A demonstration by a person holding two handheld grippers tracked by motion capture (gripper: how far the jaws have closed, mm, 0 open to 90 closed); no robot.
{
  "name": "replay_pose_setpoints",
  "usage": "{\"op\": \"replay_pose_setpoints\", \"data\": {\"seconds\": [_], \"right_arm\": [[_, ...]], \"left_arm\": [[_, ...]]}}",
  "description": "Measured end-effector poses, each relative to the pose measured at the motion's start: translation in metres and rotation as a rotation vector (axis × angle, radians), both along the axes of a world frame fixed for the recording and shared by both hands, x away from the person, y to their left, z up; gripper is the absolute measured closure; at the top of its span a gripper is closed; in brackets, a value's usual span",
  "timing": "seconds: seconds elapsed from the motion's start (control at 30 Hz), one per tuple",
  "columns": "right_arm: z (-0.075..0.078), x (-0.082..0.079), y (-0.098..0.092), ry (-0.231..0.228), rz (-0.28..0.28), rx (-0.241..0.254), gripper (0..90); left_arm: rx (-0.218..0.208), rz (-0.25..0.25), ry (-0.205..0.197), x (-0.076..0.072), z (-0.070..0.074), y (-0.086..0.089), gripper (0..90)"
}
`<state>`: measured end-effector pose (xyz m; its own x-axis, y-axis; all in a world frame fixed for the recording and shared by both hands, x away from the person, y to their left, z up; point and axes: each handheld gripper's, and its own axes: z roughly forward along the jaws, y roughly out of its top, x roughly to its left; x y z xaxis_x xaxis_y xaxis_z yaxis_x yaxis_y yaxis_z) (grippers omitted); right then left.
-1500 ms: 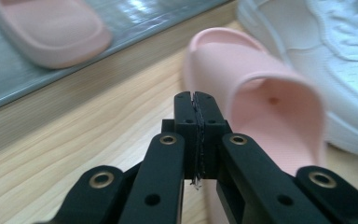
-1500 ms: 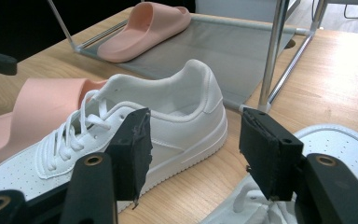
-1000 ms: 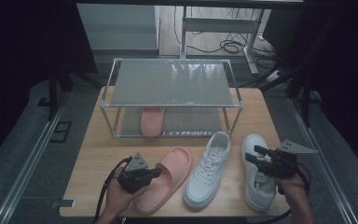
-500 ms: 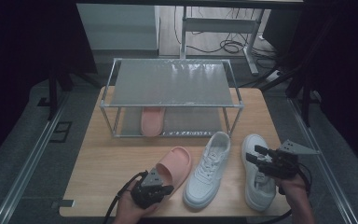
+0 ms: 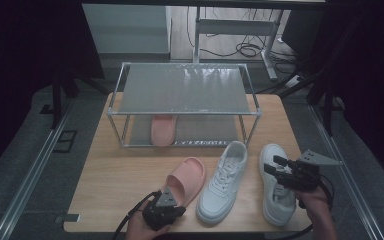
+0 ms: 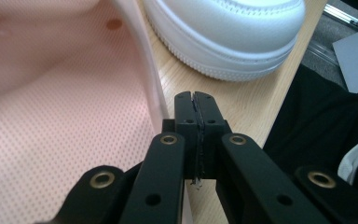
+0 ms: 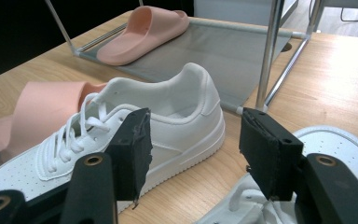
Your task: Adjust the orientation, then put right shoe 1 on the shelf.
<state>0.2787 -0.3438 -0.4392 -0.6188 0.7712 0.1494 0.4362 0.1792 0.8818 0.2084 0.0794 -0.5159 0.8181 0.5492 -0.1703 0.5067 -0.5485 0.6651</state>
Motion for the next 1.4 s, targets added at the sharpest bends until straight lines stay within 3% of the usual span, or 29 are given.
{"op": "replay_pose_setpoints", "data": {"seconds": [0.2, 0.6, 0.9, 1.13, 1.23, 1.4], "right_arm": [[-0.001, 0.0, 0.0, 0.0, 0.001, -0.001, 44.1], [-0.001, 0.0, 0.0, -0.002, 0.0, -0.003, 44.2], [-0.001, 0.001, 0.0, 0.004, 0.002, -0.006, 44.2], [-0.001, 0.001, -0.001, -0.001, 0.001, -0.002, 44.2], [-0.002, 0.001, -0.002, 0.006, -0.005, 0.0, 44.2], [0.001, 0.0, -0.003, -0.008, -0.007, 0.002, 44.2]], "left_arm": [[0.009, 0.014, -0.004, 0.001, 0.0, 0.002, 90.0], [0.003, 0.113, -0.002, 0.018, 0.0, 0.024, 89.3], [-0.044, 0.118, -0.006, 0.017, 0.006, 0.031, 86.6], [-0.109, 0.144, -0.025, 0.016, 0.017, 0.037, 66.6], [-0.107, 0.165, -0.029, 0.019, 0.018, 0.036, 60.1], [-0.089, 0.157, -0.05, 0.025, 0.022, 0.029, 56.7]]}}
